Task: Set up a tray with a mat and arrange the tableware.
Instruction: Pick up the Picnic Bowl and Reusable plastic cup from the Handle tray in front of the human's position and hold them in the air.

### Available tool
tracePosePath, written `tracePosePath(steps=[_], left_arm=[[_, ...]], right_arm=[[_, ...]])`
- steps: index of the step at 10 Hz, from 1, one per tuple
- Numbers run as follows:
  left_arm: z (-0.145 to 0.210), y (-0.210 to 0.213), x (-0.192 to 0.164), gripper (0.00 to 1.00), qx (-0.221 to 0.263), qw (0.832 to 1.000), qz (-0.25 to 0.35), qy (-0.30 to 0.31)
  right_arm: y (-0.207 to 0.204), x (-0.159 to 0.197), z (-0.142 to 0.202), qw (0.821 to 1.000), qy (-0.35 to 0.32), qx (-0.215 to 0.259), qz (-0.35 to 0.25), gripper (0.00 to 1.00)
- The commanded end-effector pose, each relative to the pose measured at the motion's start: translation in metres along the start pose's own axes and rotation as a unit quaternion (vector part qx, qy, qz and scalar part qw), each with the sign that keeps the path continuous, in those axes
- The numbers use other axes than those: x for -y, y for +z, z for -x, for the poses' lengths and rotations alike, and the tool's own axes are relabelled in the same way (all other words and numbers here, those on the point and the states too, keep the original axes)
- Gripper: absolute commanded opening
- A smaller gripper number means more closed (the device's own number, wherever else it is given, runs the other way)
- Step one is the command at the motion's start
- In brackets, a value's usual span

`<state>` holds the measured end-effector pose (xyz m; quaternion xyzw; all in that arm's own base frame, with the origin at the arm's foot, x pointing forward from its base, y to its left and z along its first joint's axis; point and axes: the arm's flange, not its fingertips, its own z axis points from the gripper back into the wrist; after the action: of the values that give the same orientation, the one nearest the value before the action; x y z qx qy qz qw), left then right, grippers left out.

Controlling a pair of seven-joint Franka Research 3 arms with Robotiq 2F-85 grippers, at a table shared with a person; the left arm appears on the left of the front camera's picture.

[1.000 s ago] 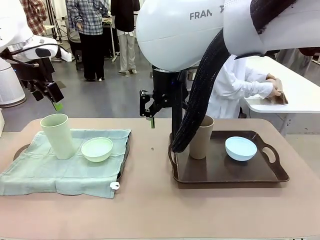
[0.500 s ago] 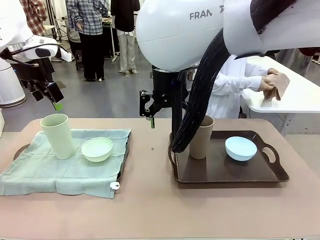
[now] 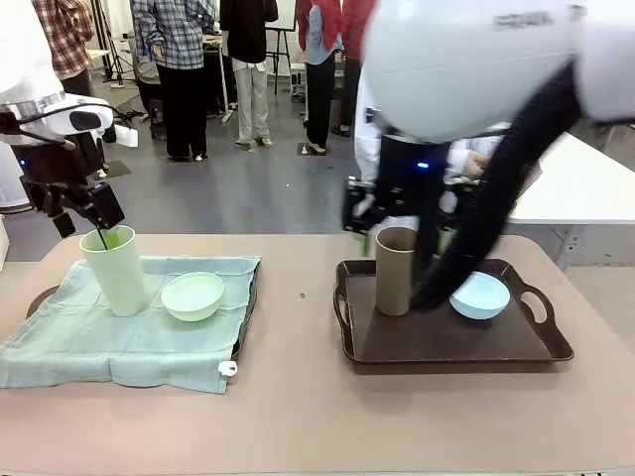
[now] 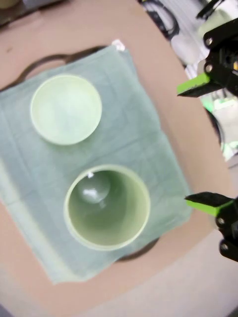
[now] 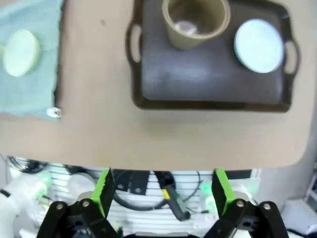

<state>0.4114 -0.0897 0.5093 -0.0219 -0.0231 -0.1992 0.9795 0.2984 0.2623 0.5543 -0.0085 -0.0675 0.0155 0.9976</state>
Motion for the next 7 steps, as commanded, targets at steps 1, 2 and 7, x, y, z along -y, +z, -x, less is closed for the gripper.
tracePosePath(steps=[1, 2, 7], left_arm=[[0.016, 0.008, 0.031, 1.0, 0.012, 0.999, -0.006, 0.035], [0.022, 0.008, 0.042, 1.0, 0.034, 0.998, -0.006, 0.049], [0.012, 0.017, -0.005, 1.0, 0.036, 0.996, 0.086, -0.001]], right_arm=[[-0.007, 0.052, 0.018, 0.999, 0.019, -0.016, -0.03, 1.0], [-0.008, 0.069, 0.015, 0.999, -0.019, -0.033, -0.02, 1.0], [-0.008, 0.105, 0.018, 0.993, 0.036, 0.007, -0.114, 1.0]])
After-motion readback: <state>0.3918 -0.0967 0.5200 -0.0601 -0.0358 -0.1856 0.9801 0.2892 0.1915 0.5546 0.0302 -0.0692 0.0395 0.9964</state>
